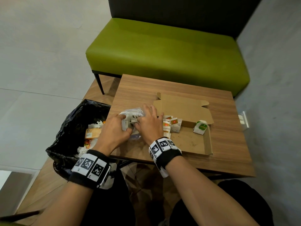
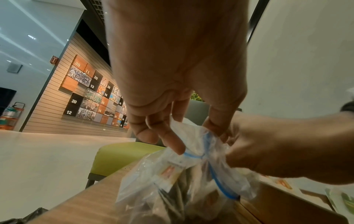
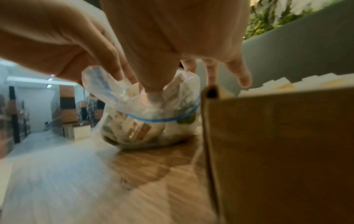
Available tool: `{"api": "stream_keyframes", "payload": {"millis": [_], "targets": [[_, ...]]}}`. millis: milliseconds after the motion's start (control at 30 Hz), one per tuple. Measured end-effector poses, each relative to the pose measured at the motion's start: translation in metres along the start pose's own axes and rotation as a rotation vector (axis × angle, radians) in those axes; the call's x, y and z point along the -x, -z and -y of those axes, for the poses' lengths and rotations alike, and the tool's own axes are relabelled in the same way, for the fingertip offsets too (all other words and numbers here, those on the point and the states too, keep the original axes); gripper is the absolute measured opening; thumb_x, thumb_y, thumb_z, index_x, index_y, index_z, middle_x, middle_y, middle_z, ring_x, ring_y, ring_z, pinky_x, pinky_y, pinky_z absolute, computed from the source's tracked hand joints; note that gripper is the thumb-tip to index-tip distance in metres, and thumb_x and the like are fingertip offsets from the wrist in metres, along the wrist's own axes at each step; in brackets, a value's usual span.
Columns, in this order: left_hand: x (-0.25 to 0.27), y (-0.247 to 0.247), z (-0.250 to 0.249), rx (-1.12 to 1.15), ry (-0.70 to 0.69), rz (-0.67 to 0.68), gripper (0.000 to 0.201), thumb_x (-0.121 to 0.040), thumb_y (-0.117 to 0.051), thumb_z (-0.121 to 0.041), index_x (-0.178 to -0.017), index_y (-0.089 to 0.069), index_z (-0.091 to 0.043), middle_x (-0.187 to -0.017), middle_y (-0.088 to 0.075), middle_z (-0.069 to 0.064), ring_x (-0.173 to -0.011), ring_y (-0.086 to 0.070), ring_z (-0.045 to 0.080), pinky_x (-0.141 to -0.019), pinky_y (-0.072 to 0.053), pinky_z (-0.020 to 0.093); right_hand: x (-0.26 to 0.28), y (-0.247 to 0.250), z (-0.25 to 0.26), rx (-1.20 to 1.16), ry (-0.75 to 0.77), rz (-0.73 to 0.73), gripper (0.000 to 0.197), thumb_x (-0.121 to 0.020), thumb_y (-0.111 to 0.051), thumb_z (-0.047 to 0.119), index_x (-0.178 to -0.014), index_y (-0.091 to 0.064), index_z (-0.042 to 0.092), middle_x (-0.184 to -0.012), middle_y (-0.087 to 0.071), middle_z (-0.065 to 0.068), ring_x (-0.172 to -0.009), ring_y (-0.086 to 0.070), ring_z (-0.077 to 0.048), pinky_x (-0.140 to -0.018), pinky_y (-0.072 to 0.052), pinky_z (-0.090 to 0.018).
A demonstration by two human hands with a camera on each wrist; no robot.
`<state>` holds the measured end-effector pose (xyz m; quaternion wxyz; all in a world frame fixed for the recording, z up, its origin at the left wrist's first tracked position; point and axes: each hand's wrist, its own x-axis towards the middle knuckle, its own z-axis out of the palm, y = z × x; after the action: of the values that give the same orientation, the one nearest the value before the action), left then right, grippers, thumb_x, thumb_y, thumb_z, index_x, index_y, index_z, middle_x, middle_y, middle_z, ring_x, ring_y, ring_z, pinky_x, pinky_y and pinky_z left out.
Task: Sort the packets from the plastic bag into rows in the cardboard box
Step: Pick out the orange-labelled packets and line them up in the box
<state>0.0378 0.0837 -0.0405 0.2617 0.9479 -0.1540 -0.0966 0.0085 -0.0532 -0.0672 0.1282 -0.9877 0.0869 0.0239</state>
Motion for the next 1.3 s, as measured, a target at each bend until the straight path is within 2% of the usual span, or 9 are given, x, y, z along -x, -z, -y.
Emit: {"api": "stream_keyframes", "payload": {"millis": [300,600,700,833,900,1000,1100,1200,1300], "targets": [[-0.006,0.000,-0.003,0.093,0.072,-0.012,0.055,-0.087,-0.069,-0.027,-0.135,-0.056,-0.005,-0.126,-0.065,0.015,-0.113,-0.062,0.030,-0.097,-0.047,0.036,-0.002,0.009,-0.017,-0.565,-0.041,-0.258,0.027,-0.092,-0.065,0.038,-0.099,-0.079,0.016,-0.135,-0.060,0.006,-0.120,-0.049,-0.018,-0.094,-0.044,-0.036],[-0.020,0.006,0.005,0.232,0.159,-0.072,0.060,-0.090,-0.067,-0.028,-0.139,-0.049,0.002,-0.137,-0.057,0.020,-0.128,-0.053,0.034,-0.108,-0.043,0.040,-0.003,0.040,-0.023,-0.864,-0.111,-0.468,0.018,-0.089,-0.073,0.026,-0.098,-0.079,0.011,-0.095,-0.073,0.001,-0.082,-0.067,-0.014,-0.071,-0.058,-0.042],[-0.023,0.006,0.002,0.267,0.148,-0.116,0.054,-0.092,-0.065,-0.026,-0.135,-0.051,0.005,-0.136,-0.057,0.021,-0.125,-0.053,0.035,-0.100,-0.041,0.033,0.003,0.050,-0.025,-0.920,-0.098,-0.513,0.018,-0.089,-0.073,0.023,-0.100,-0.079,0.011,-0.093,-0.074,0.001,-0.080,-0.068,-0.012,-0.070,-0.057,-0.037],[-0.023,0.000,0.007,0.289,0.088,-0.103,0.054,-0.094,-0.063,-0.034,-0.136,-0.051,-0.003,-0.138,-0.052,0.014,-0.116,-0.059,0.031,-0.101,-0.045,0.037,0.015,0.043,-0.022,-0.797,-0.084,-0.405,0.021,-0.089,-0.071,0.032,-0.077,-0.077,0.017,-0.080,-0.068,0.004,-0.070,-0.062,-0.013,-0.064,-0.054,-0.039],[-0.021,-0.001,0.013,0.267,0.055,-0.083,0.053,-0.094,-0.061,-0.036,-0.138,-0.051,-0.008,-0.140,-0.047,0.010,-0.111,-0.062,0.029,-0.098,-0.049,0.042,0.025,0.032,-0.022,-0.716,-0.088,-0.258,0.033,-0.090,-0.070,0.035,-0.060,-0.062,0.026,-0.072,-0.059,0.009,-0.064,-0.054,-0.010,-0.061,-0.050,-0.035],[-0.016,0.000,0.019,0.267,-0.007,-0.062,0.045,-0.095,-0.059,-0.029,-0.137,-0.054,-0.014,-0.145,-0.040,0.008,-0.112,-0.062,0.025,-0.097,-0.052,0.044,0.038,0.015,-0.021,-0.517,-0.010,-0.018,0.025,-0.092,-0.065,0.039,-0.072,-0.068,0.024,-0.087,-0.063,0.009,-0.077,-0.056,-0.009,-0.071,-0.051,-0.034],[-0.004,0.004,0.024,0.174,-0.095,-0.278,0.032,-0.091,-0.059,-0.020,-0.123,-0.063,-0.017,-0.135,-0.048,0.007,-0.121,-0.052,0.026,-0.100,-0.047,0.048,0.041,0.004,-0.021,-0.432,0.021,0.090,0.030,-0.092,-0.065,0.042,-0.073,-0.068,0.019,-0.087,-0.062,0.008,-0.080,-0.056,-0.014,-0.071,-0.049,-0.037],[0.015,0.010,0.018,0.205,-0.239,-0.390,0.022,-0.084,-0.067,-0.013,-0.106,-0.063,-0.017,-0.101,-0.056,-0.001,-0.087,-0.055,0.016,-0.079,-0.048,0.030,0.038,0.006,-0.024,-0.473,0.034,0.027,0.031,-0.090,-0.067,0.040,-0.074,-0.070,0.014,-0.087,-0.064,0.005,-0.080,-0.058,-0.016,-0.073,-0.050,-0.039],[0.025,0.007,0.013,0.307,-0.273,-0.222,0.031,-0.081,-0.076,-0.017,-0.108,-0.062,-0.020,-0.091,-0.061,-0.009,-0.075,-0.056,0.008,-0.066,-0.041,0.019,0.036,0.019,-0.028,-0.620,0.059,-0.040,0.024,-0.088,-0.072,0.033,-0.083,-0.077,0.010,-0.092,-0.069,0.000,-0.083,-0.062,-0.017,-0.076,-0.051,-0.038]]}}
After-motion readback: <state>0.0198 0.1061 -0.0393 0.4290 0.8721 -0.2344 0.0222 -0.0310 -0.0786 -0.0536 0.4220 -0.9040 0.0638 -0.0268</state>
